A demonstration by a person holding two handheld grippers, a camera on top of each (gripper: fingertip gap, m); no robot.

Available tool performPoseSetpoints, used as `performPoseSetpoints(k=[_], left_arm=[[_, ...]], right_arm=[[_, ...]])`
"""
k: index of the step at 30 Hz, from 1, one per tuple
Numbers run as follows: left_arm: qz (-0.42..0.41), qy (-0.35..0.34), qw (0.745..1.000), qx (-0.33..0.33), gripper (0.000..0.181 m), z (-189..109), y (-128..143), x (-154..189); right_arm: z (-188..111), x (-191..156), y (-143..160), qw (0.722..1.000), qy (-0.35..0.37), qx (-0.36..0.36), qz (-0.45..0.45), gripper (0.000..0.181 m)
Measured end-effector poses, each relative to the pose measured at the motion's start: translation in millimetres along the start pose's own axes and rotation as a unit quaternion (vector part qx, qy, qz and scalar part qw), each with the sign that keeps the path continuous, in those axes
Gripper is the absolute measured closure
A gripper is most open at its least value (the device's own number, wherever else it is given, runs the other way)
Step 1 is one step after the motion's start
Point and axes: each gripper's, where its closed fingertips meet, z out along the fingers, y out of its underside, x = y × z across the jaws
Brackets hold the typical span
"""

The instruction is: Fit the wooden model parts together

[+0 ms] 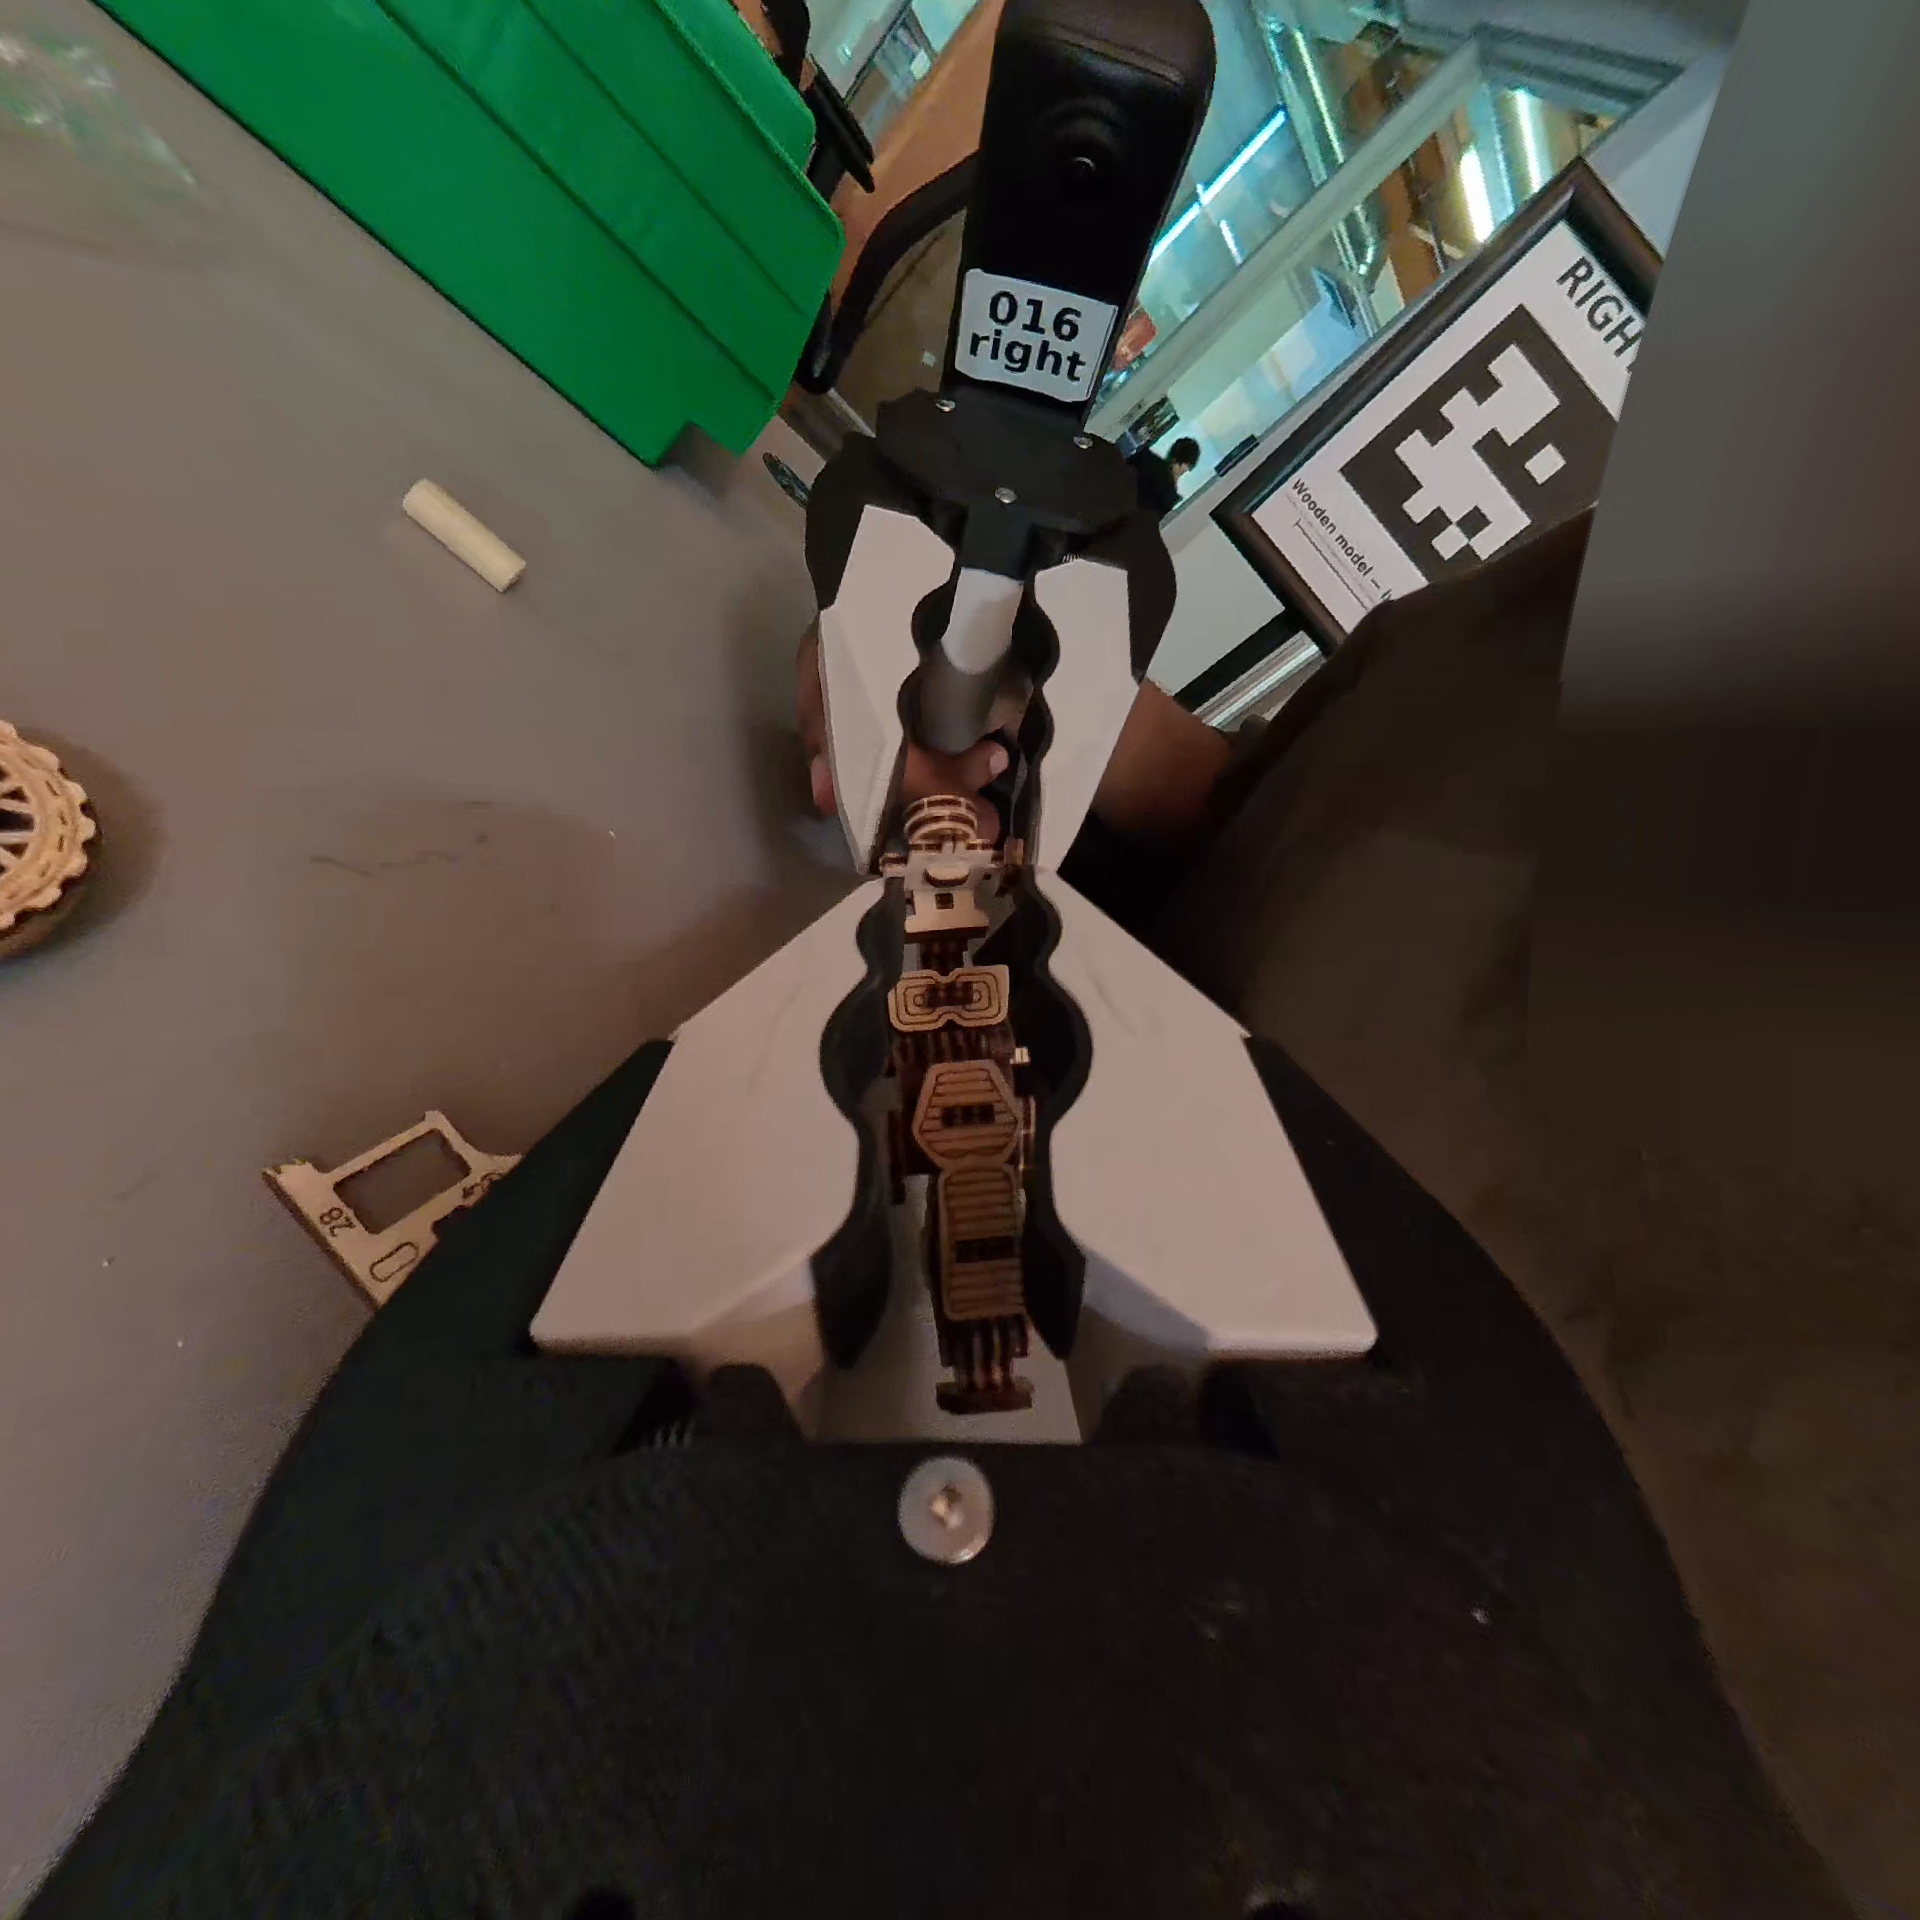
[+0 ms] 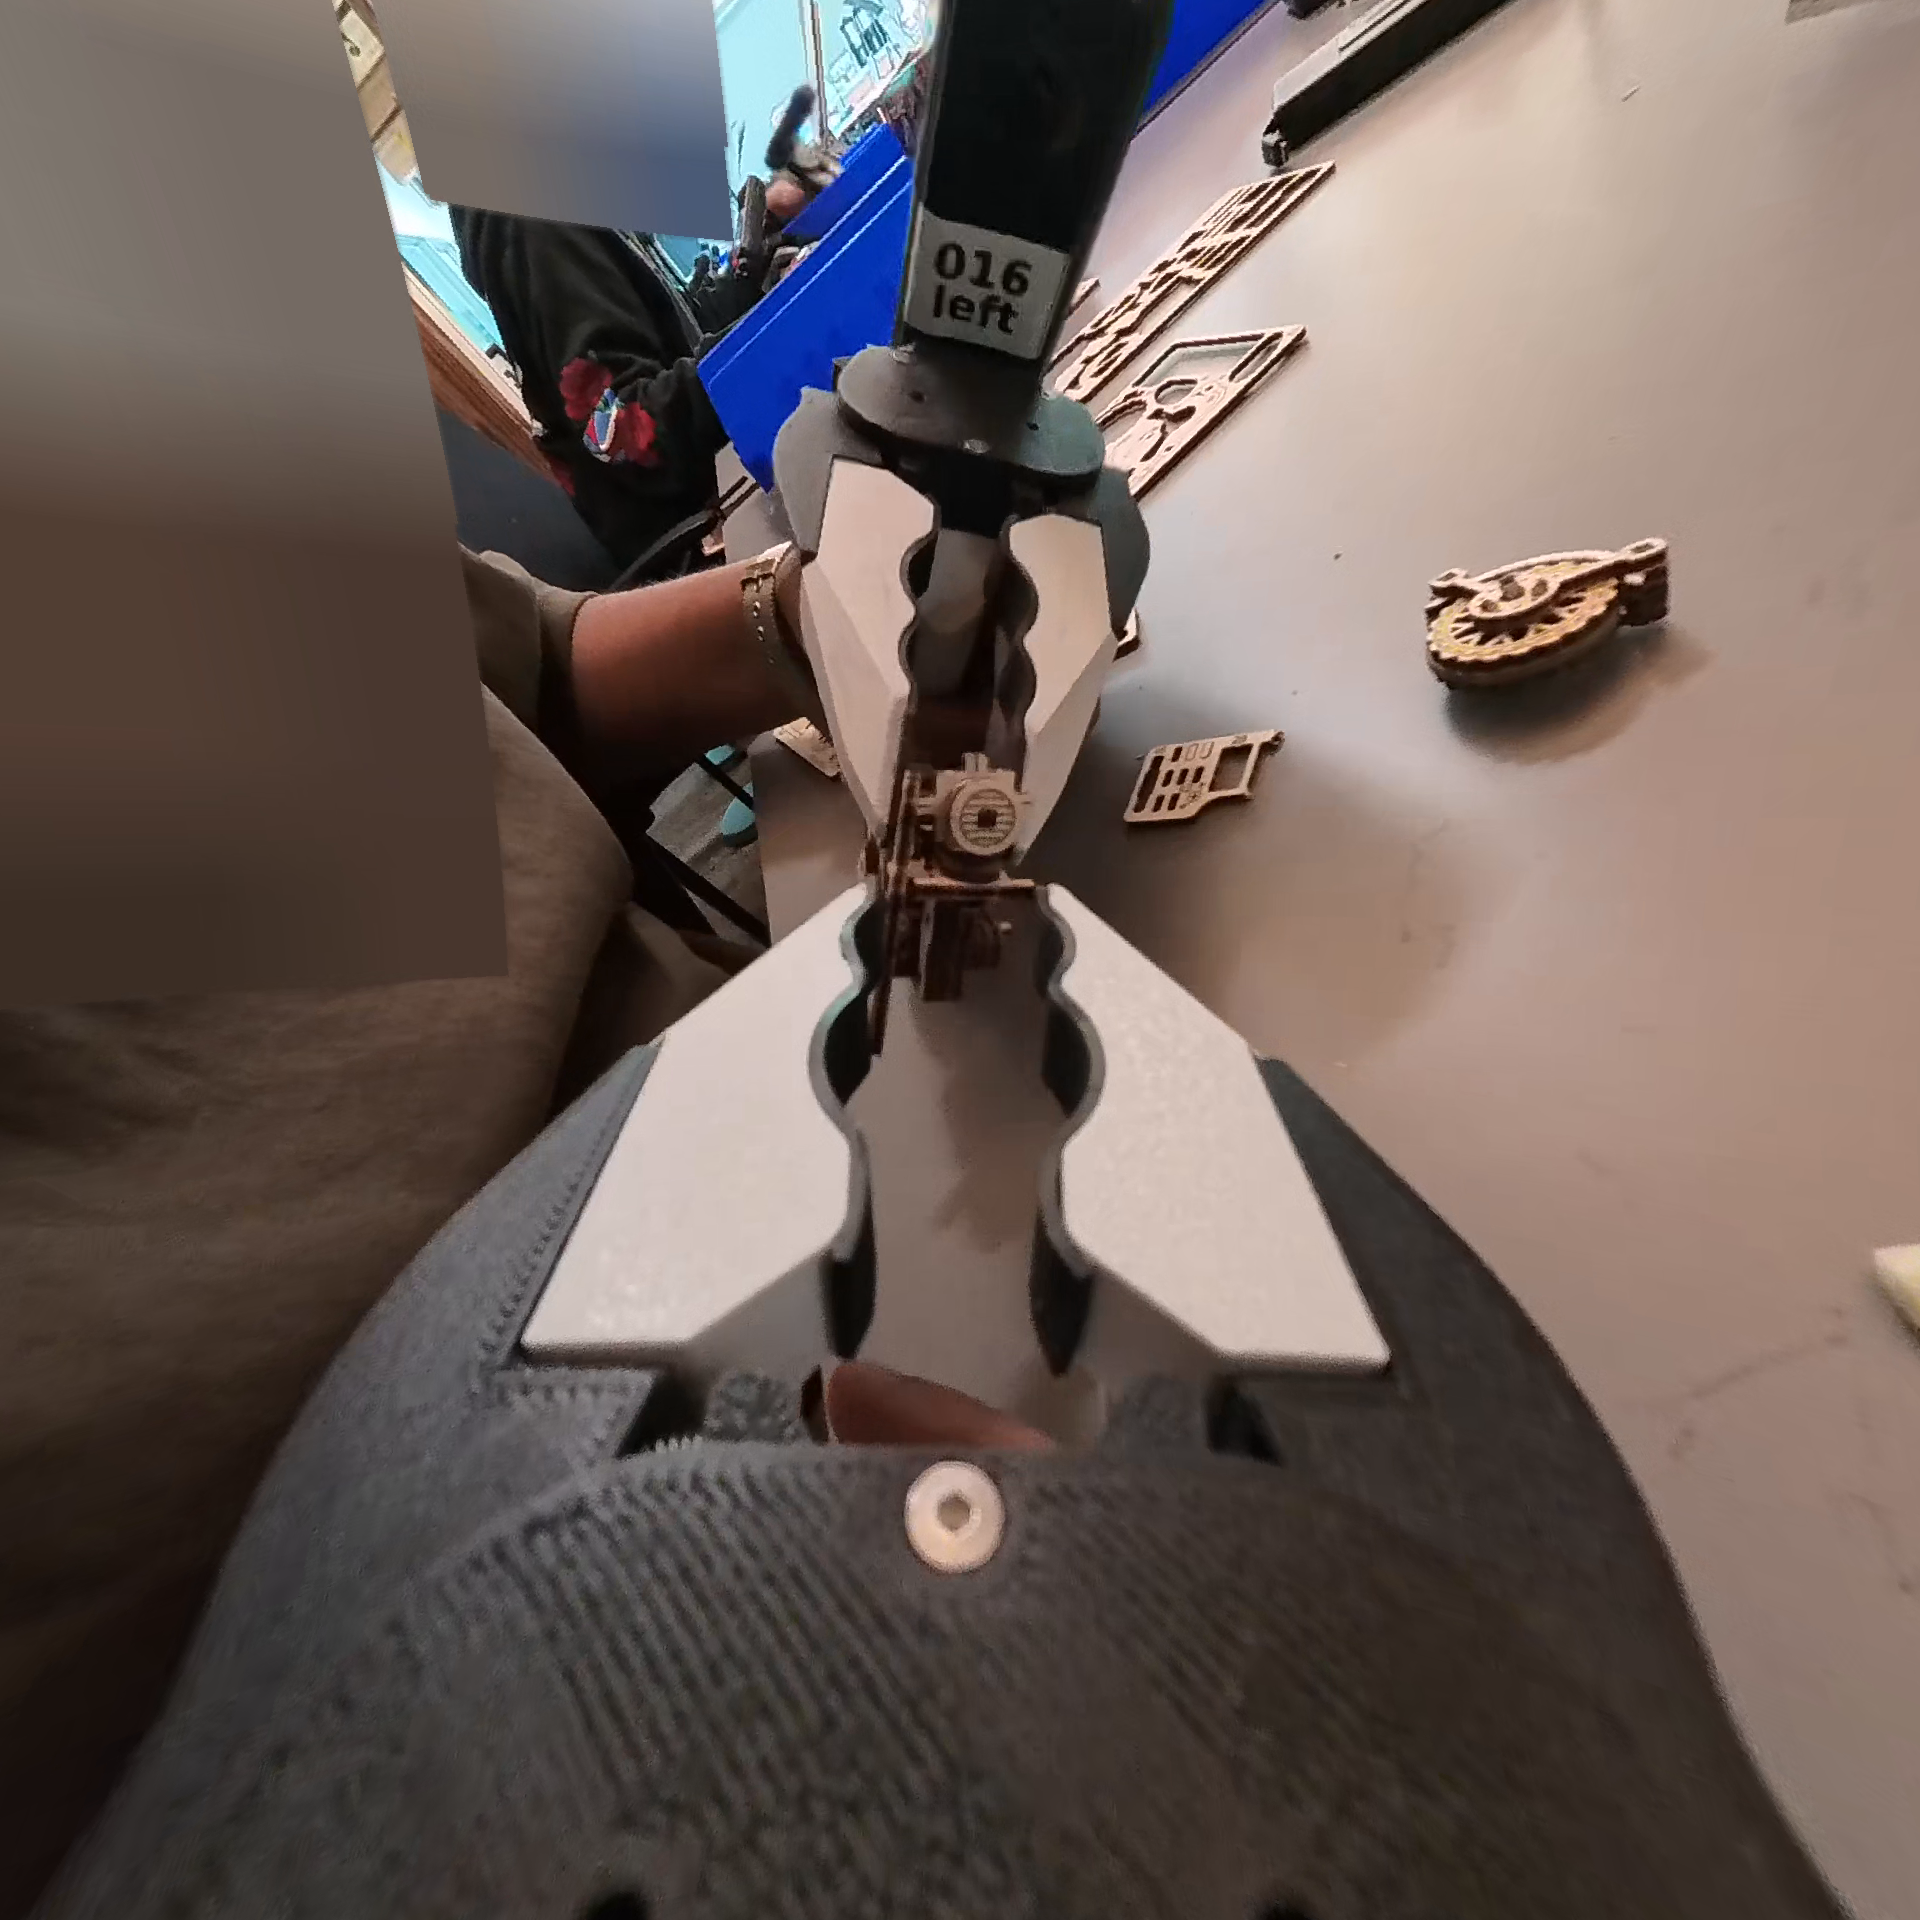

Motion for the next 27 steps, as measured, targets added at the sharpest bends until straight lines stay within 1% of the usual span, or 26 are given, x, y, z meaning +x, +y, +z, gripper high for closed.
performPoseSetpoints(k=[11, 14, 16, 23, 27], left_arm=[[-0.025, 0.026, 0.999, 0.008, 0.161, -0.9, -2.3, 6.6], [-0.031, 0.025, 0.999, 0.009, 0.161, -1.4, -2.6, 5.6], [-0.034, 0.027, 0.999, 0.010, 0.162, -1.3, -2.9, 6.3], [-0.047, 0.028, 0.998, 0.016, 0.162, -1.1, -4.3, 5.3], [-0.044, 0.044, 0.998, 0.019, 0.161, -0.7, -5.3, 10.7]], right_arm=[[-2.6, -6.2, -3.6, 1.000, -0.021, 0.011, 0.013, 0.157], [-4.4, -8.3, -6.0, 0.999, -0.030, 0.017, 0.017, 0.165], [-4.9, -8.9, -6.6, 0.999, -0.034, 0.019, 0.021, 0.165], [-5.6, -6.2, -8.1, 0.999, -0.029, 0.024, 0.025, 0.161], [-6.6, -5.6, -9.8, 0.998, -0.033, 0.030, 0.040, 0.150]])
